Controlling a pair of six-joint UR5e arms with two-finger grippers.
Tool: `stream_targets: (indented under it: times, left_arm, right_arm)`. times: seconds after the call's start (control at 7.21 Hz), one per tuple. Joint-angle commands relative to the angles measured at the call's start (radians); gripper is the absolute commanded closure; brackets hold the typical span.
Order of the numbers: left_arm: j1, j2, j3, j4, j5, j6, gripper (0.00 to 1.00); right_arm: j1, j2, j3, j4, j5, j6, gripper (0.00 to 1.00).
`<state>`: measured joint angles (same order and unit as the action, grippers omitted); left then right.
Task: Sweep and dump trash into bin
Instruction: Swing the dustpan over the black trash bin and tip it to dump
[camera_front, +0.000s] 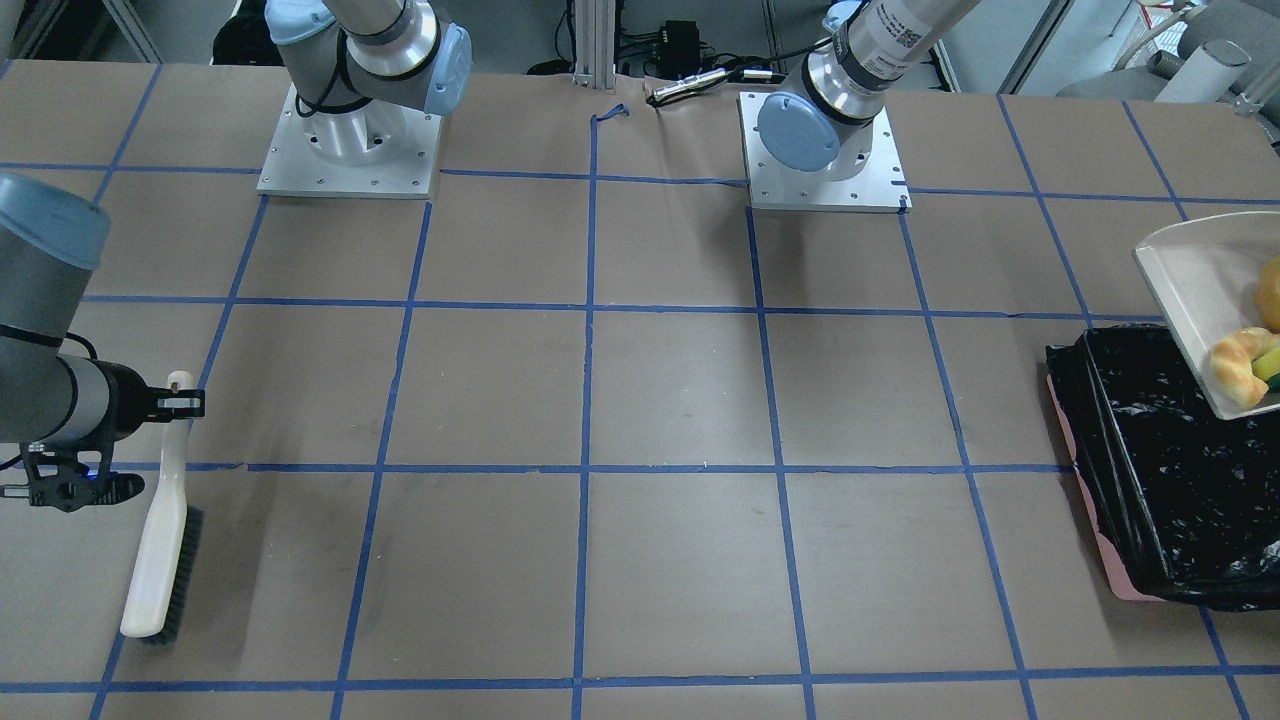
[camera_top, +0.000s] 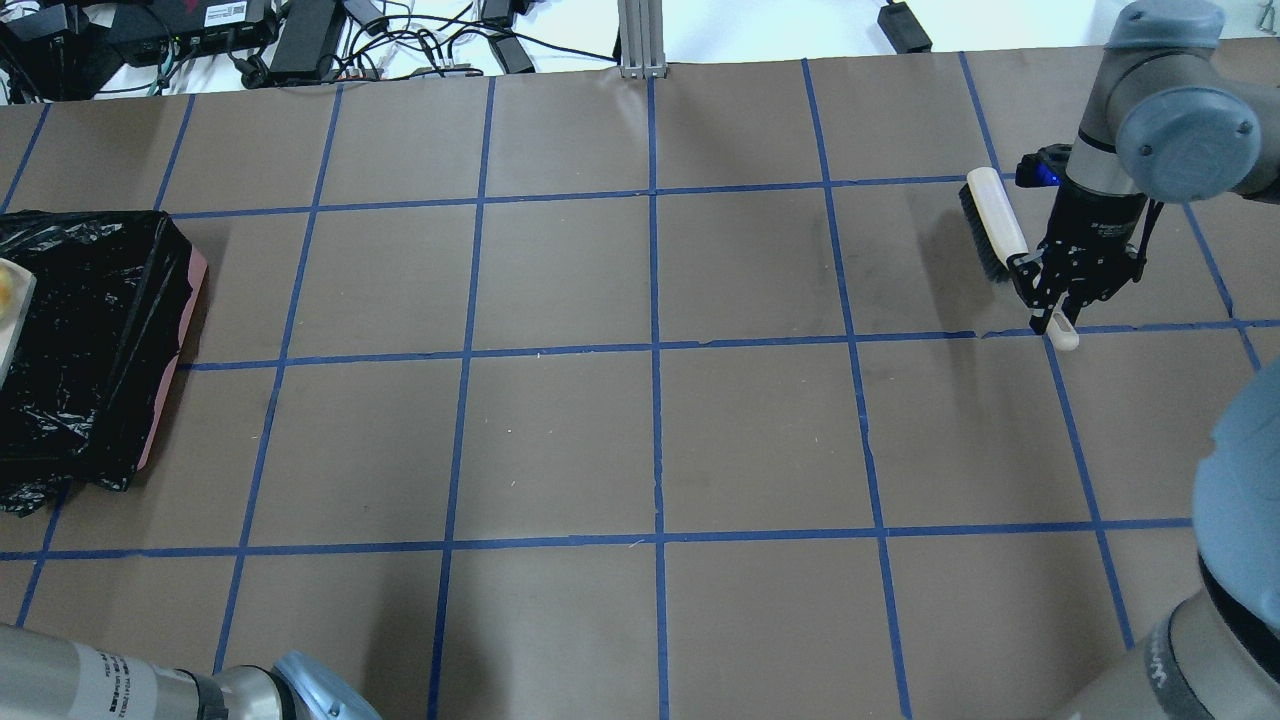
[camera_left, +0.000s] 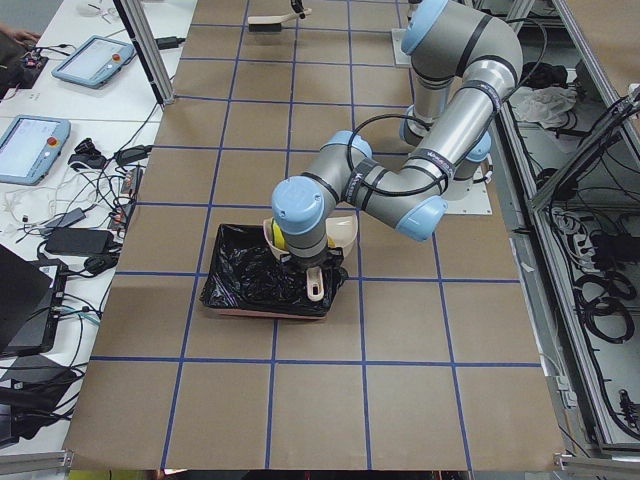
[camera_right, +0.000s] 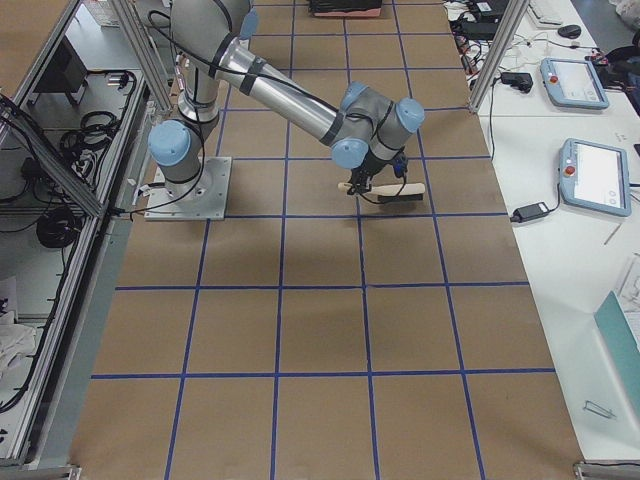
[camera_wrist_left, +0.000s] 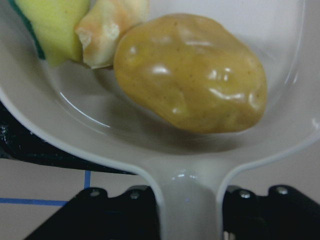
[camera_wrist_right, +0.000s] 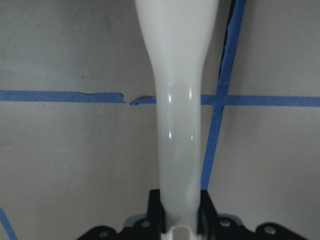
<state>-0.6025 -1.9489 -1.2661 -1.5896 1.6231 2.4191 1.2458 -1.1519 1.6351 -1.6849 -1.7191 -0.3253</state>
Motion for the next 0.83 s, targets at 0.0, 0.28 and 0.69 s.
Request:
stream_targets:
  times: [0.0, 0.28, 0.69]
  left_arm:
    - [-0.003, -0.021, -0.001, 0.042, 0.04, -0.009, 1.0]
    - [-0.005, -0.059, -0.003, 0.109, 0.061, -0.02, 1.0]
    - [-0.033, -0.094, -0.003, 0.154, 0.112, -0.054, 1.0]
  right_arm:
    - [-0.028, 0.003, 0.015, -0.004, 0.004, -0.024, 1.0]
    - [-0.029, 0.001, 0.014, -0.016, 0.001, -0.038, 0.99]
    - [-0.028, 0.001, 0.006, -0.035, -0.008, -0.023, 0.99]
